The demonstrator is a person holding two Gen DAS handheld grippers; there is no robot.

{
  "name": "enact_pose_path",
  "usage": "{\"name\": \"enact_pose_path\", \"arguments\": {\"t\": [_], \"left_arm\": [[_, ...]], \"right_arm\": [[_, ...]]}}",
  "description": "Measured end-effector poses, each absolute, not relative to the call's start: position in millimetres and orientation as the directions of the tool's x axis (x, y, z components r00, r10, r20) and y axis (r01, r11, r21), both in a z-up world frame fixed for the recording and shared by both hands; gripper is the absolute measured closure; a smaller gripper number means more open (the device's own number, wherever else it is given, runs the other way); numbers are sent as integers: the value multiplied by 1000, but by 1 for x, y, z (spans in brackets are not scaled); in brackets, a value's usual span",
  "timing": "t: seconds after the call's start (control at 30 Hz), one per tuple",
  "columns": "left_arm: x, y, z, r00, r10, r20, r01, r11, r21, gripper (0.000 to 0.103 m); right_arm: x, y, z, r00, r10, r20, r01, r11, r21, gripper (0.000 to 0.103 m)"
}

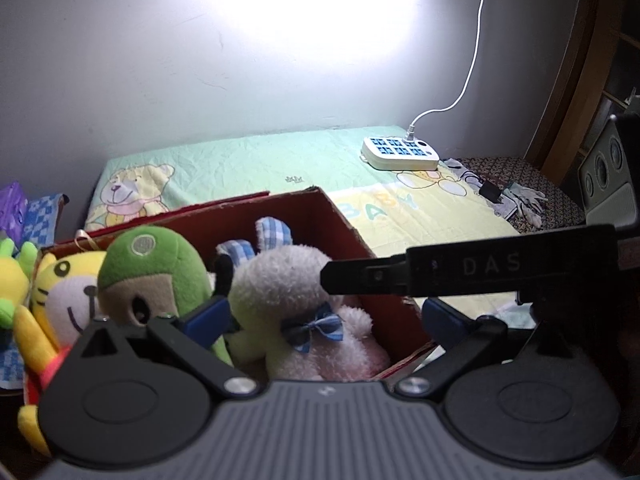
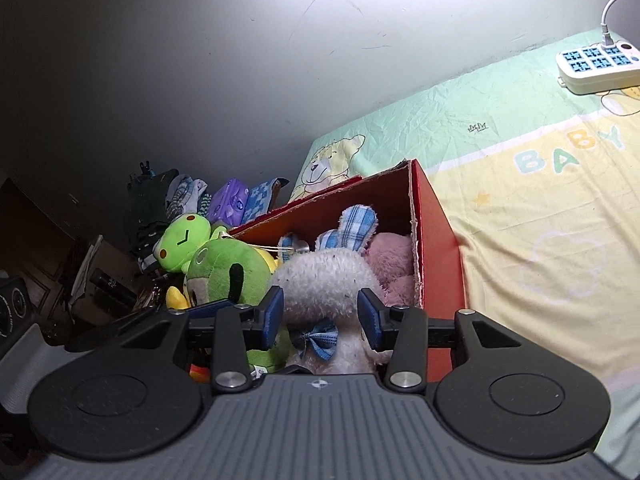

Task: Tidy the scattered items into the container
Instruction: 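Lower the white bunny into the box beside the green bean doll, then open the right gripper to release the white bunny in the box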

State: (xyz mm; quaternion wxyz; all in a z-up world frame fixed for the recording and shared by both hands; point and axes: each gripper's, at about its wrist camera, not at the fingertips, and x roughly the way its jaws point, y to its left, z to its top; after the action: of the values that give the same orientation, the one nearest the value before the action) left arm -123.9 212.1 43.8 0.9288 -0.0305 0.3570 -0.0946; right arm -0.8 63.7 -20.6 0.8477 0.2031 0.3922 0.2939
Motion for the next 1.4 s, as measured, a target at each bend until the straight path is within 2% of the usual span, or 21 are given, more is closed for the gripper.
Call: {"name": "enact_pose_path", "arguments": {"t": [0.23,0.5,0.63,0.8,0.93,1.2,1.4], "left_arm": [[-133,218,51,710,-149,-689,85,988,-126,1],[-147,227,54,717,-52,-695,-4,997,-79,1],[-150,234,55,707,22,-707,-82,995,-52,1],[-155,240,55,685,67,-725,-137,990,-38,1],[-157,241,50,654,138,-744,-183,983,22,1],[-161,250,46,617,189,-764,-245,969,42,1],[-166,256,46,609,192,-770,-271,962,26,1]], "right_arm": [[-21,69,-8,583,547,-601,-313,834,455,57],[-34,66,-3,619,496,-609,-261,862,435,56],[-38,67,-1,628,465,-624,-229,877,423,51],[-48,73,4,637,450,-626,-234,886,399,51],[-56,80,7,644,441,-625,-245,893,377,50],[-66,95,10,643,404,-651,-253,914,317,46],[-75,103,13,648,387,-656,-257,922,290,39]]}}
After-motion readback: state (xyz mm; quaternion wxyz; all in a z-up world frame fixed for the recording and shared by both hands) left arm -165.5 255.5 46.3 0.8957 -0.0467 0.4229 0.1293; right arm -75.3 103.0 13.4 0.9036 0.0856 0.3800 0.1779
